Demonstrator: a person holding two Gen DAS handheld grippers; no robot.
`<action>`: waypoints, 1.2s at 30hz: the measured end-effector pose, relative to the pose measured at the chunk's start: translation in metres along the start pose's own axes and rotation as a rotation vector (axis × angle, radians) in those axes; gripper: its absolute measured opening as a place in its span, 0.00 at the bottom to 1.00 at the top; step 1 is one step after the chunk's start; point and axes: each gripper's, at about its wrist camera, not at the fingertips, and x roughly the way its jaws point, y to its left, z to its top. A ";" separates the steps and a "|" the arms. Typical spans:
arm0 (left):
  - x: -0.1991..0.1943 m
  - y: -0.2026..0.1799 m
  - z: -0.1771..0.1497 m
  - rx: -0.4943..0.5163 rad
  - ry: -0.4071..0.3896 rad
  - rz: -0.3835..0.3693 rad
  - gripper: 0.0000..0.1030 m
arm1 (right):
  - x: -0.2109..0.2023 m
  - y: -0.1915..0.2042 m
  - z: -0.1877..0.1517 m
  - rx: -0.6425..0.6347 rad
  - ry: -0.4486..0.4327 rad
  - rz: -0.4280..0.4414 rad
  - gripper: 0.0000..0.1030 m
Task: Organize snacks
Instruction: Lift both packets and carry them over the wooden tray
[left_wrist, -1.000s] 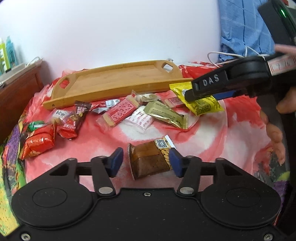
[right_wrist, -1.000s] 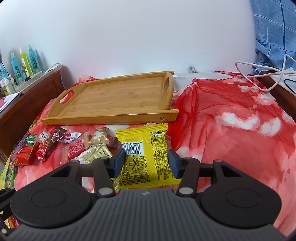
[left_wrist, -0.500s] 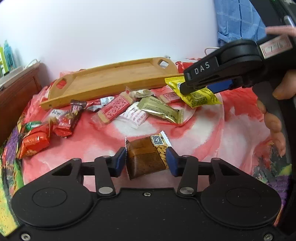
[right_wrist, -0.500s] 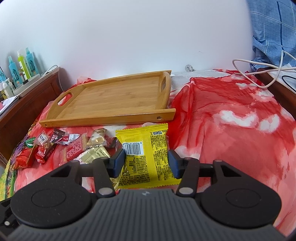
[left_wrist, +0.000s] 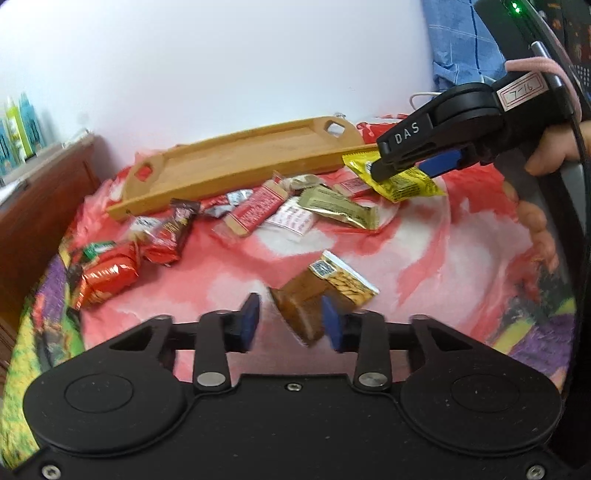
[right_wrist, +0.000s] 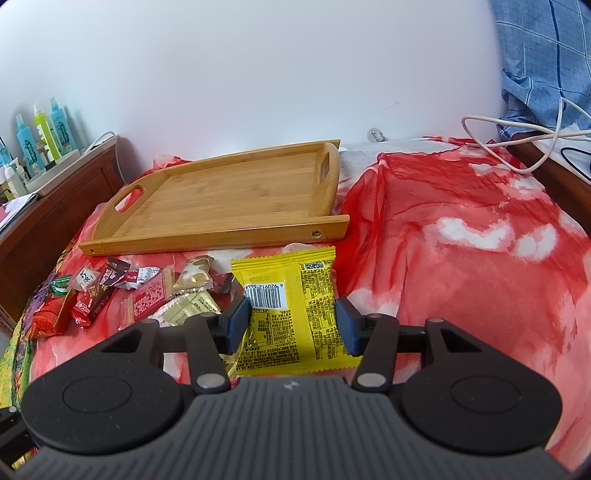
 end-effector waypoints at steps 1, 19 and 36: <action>0.001 0.001 0.001 0.004 -0.006 0.002 0.41 | 0.000 0.001 0.000 -0.002 0.001 0.001 0.55; 0.020 -0.005 0.005 0.162 -0.010 -0.144 0.56 | 0.008 0.003 -0.002 -0.015 0.049 -0.014 0.57; 0.020 -0.010 0.005 0.094 0.034 -0.180 0.46 | 0.018 0.008 -0.010 -0.057 0.124 -0.034 0.72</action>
